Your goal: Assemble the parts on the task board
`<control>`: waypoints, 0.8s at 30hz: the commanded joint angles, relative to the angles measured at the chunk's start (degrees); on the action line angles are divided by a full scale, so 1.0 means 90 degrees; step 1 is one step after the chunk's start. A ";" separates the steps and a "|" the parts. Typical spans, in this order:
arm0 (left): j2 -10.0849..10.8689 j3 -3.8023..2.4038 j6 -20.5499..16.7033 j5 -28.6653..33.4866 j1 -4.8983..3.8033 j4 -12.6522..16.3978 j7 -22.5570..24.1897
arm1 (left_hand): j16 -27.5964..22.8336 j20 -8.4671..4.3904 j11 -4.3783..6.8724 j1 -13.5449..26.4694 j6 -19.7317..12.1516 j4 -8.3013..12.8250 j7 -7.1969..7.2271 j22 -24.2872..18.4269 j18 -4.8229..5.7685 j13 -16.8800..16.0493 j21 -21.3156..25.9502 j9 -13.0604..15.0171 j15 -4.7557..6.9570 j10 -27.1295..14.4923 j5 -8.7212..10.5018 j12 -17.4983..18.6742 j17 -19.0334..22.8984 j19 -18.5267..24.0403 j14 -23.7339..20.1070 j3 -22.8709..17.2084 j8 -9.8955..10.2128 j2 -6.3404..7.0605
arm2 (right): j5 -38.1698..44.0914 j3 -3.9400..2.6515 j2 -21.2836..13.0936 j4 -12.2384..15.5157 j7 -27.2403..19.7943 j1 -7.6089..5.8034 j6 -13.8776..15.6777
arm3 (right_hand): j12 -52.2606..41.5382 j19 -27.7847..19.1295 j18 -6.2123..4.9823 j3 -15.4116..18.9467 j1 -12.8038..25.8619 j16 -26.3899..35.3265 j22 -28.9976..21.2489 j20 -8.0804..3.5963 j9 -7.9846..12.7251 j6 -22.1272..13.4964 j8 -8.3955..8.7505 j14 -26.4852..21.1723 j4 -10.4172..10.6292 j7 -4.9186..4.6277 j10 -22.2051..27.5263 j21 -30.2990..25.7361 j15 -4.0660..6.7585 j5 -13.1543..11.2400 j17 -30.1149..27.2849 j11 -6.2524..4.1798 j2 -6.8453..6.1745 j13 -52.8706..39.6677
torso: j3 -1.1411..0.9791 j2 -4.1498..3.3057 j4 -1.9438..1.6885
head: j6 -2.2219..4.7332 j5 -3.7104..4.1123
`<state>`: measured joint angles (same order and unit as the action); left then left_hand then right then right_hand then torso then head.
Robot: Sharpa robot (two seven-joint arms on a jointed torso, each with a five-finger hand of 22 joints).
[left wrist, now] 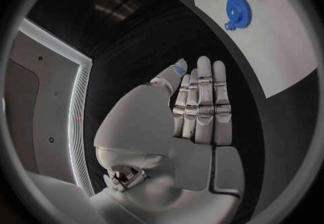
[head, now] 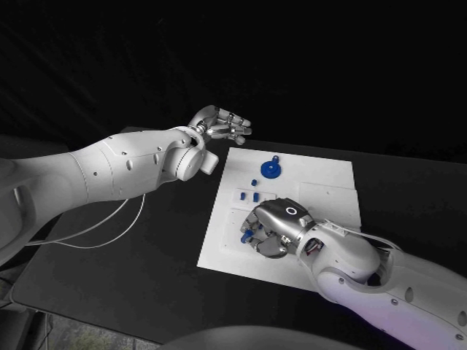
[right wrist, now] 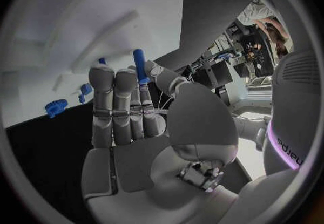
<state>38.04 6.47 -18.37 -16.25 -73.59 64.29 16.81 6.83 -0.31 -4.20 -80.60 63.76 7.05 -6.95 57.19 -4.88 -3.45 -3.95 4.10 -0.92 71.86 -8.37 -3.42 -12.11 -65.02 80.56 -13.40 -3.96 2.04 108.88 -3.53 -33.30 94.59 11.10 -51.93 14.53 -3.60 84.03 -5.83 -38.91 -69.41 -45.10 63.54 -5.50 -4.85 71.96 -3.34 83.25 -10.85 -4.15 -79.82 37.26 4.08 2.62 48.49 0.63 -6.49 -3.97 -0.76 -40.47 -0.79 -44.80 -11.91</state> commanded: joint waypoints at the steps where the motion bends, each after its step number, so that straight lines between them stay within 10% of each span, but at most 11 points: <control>1: -0.0013 -0.0006 0.0082 0.0036 0.0001 0.0012 0.0056 | -0.0004 -0.0005 0.0000 -0.0005 0.0039 -0.0008 0.0006 0.0007 0.0097 0.0006 0.0003 -0.0004 0.0014 -0.0014 0.0025 0.0002 -0.0010 -0.0025 0.0043 0.0034 0.0034 -0.0064 | 0.0226 0.0006 0.0003 -0.0006 0.0092 0.0006 -0.0225 | -0.0037 0.0279 -0.0083 0.0008 -0.0109 0.0031 0.0009 -0.0046 -0.0007 0.0060 -0.0044 -0.0001 -0.0046 0.0003 -0.0108 -0.0022 0.0045 0.0018 0.0009 -0.0043 0.0115 -0.0008 | -0.0002 -0.0001 0.0003 | -0.0010 0.0007; 24: -0.0025 -0.0006 0.0100 0.0036 0.0003 0.0008 0.0048 | -0.0004 -0.0005 0.0000 -0.0005 0.0039 -0.0008 0.0006 0.0007 0.0097 0.0006 0.0003 -0.0004 0.0014 -0.0014 0.0025 0.0002 -0.0010 -0.0025 0.0043 0.0034 0.0034 -0.0064 | 0.0561 0.0039 0.0065 -0.0047 0.0344 0.0018 -0.0298 | -0.0035 0.0278 -0.0077 -0.0049 -0.0067 0.0049 0.0043 -0.0047 -0.0002 0.0092 -0.0045 0.0003 -0.0074 0.0012 -0.0135 -0.0038 0.0046 0.0018 0.0020 -0.0050 0.0093 -0.0008 | 0.0003 -0.0001 -0.0003 | -0.0038 0.0022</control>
<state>37.96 6.47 -18.25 -16.23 -73.56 64.26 16.80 6.83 -0.31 -4.20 -80.60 63.76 7.06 -6.95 57.19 -4.88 -3.45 -3.95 4.10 -0.92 71.86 -8.37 -3.42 -12.15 -65.02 80.56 -13.40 -3.96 2.04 112.36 -3.30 -32.79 94.45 13.16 -51.90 13.13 -3.77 83.95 -5.83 -39.14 -69.63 -44.88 63.91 -5.40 -4.81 72.24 -3.47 83.24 -11.40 -4.09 -79.41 37.26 4.07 2.61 48.58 1.07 -6.42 -4.00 -0.73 -40.47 -0.79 -45.18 -11.80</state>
